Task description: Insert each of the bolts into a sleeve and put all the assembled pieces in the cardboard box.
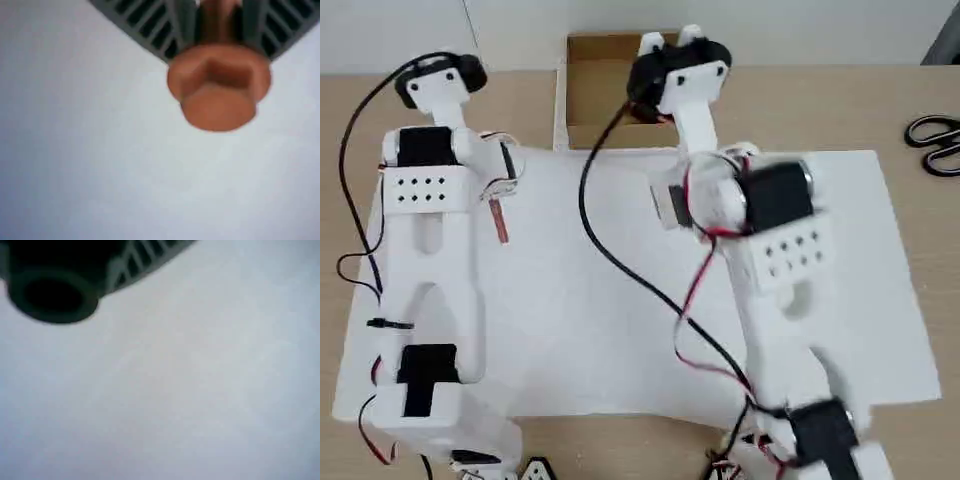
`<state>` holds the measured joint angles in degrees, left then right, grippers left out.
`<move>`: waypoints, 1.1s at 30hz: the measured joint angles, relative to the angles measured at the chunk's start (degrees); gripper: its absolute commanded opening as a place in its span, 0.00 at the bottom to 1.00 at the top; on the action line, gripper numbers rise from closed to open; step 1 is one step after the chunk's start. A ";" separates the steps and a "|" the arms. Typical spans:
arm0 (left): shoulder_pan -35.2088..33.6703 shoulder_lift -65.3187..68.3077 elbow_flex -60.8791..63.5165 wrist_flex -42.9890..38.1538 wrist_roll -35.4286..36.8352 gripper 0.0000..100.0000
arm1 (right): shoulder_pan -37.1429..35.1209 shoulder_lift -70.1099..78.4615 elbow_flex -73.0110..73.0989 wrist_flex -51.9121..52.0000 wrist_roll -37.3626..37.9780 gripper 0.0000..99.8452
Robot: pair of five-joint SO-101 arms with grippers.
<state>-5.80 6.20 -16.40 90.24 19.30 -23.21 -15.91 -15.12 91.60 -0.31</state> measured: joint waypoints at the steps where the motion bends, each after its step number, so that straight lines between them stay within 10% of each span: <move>1: 0.35 0.00 -0.35 0.00 0.00 0.00 | 0.00 -3.25 4.22 -2.46 0.70 0.01; 14: 8.62 0.00 -0.35 -3.69 5.89 0.00 | 3.34 -33.76 64.62 -43.25 8.97 0.00; 33: 25.85 0.00 -0.35 -16.09 17.93 0.00 | -1.32 -48.62 75.78 -46.68 0.79 0.00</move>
<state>20.04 6.20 -16.75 74.15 37.23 -24.53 -64.53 60.66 44.92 0.48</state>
